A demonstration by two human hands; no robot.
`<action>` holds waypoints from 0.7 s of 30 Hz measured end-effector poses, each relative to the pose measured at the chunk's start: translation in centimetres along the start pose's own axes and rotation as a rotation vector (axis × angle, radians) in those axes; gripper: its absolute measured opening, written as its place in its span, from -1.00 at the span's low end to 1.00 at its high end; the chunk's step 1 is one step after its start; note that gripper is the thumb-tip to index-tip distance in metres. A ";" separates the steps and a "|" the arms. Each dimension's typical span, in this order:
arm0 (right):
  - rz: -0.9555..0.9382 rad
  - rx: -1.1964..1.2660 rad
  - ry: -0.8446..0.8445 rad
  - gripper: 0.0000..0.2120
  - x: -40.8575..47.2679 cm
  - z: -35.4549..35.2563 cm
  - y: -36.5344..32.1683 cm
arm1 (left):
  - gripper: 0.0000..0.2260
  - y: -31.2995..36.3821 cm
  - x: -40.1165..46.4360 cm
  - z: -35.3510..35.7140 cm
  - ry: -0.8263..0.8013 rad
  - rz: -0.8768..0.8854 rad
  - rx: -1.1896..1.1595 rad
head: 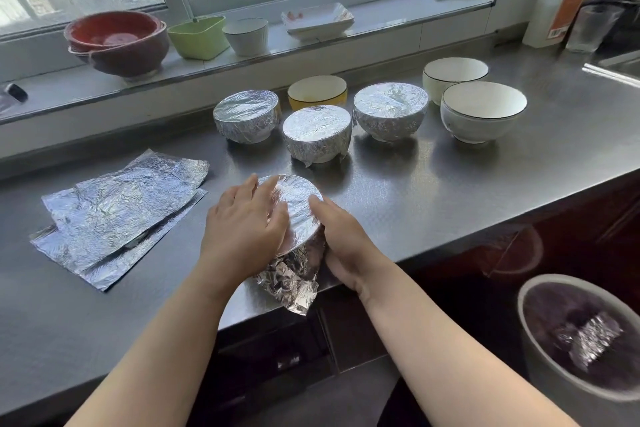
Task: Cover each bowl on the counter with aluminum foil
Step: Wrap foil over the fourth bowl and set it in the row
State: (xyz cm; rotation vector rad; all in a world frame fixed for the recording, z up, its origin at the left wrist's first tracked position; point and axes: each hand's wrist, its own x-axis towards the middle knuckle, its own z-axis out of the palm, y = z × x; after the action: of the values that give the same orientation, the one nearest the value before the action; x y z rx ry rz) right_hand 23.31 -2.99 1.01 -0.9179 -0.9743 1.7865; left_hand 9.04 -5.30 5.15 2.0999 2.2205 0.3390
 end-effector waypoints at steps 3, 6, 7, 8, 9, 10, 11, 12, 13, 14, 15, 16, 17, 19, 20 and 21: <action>0.024 -0.007 -0.053 -0.65 0.3 -0.4 -0.2 | -0.51 0.2 -0.2 0.0 0.020 -0.054 -0.007; 0.007 -0.147 -0.041 -0.55 0.4 0.2 -1.4 | -0.46 0.8 -0.6 -0.1 0.005 -0.156 -0.070; -0.015 -0.216 -0.011 -0.46 0.7 0.3 -1.6 | -0.43 1.0 -0.6 -0.2 0.000 -0.184 -0.102; -0.031 -0.303 0.011 -0.36 1.1 0.2 -1.7 | -0.40 0.9 -0.4 -0.3 0.004 -0.202 -0.147; -0.052 -0.377 0.024 -0.27 2.0 -0.3 -1.3 | -0.35 0.7 -0.1 -0.2 -0.006 -0.215 -0.214; -0.073 -0.431 0.032 -0.23 2.8 -0.9 -1.1 | -0.28 0.5 -0.1 -0.5 -0.005 -0.217 -0.318; -0.091 -0.473 0.051 -0.22 3.1 -1.4 -1.4 | -0.20 0.3 -0.2 -0.8 0.018 -0.217 -0.472; -0.103 -0.505 0.090 -0.28 2.9 -1.6 -1.9 | -0.18 0.1 -0.4 -1.0 0.065 -0.236 -0.693; -0.117 -0.504 0.145 -0.39 2.4 -1.7 -2.7 | -0.27 0.1 -0.8 -1.3 0.110 -0.262 -0.901; -0.136 -0.476 0.189 -0.52 1.8 -1.8 -3.3 | -0.42 0.2 -1.3 -1.7 0.164 -0.277 -1.050; -0.162 -0.447 0.225 -0.61 1.4 -2.0 -3.7 | -0.55 0.1 -1.6 -2.1 0.230 -0.254 -1.091; -0.205 -0.432 0.257 -0.62 0.8 -2.0 -4.1 | -0.62 -0.2 -1.7 -2.4 0.283 -0.188 -1.002; -0.251 -0.418 0.285 -0.60 0.3 -1.8 -4.2 | -0.63 -0.8 -1.5 -2.5 0.317 -0.104 -0.834; -0.327 -0.391 0.286 -0.58 -1.4 -0.4 -4.7 | -0.54 -1.8 -0.6 -2.3 0.300 0.077 -0.493; -0.344 -0.394 0.259 -0.57 -2.2 0.5 -4.5 | -0.48 -2.2 0.0 -2.1 0.248 0.130 -0.358; -0.345 -0.415 0.219 -0.56 -2.9 1.4 -4.3 | -0.42 -2.5 0.5 -1.7 0.188 0.160 -0.262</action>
State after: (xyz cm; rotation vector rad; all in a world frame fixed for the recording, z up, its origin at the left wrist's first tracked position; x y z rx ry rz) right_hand 24.56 -4.65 5.98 -1.0950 -1.2962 1.1890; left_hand 6.23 -5.11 6.35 2.1812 1.9680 0.8210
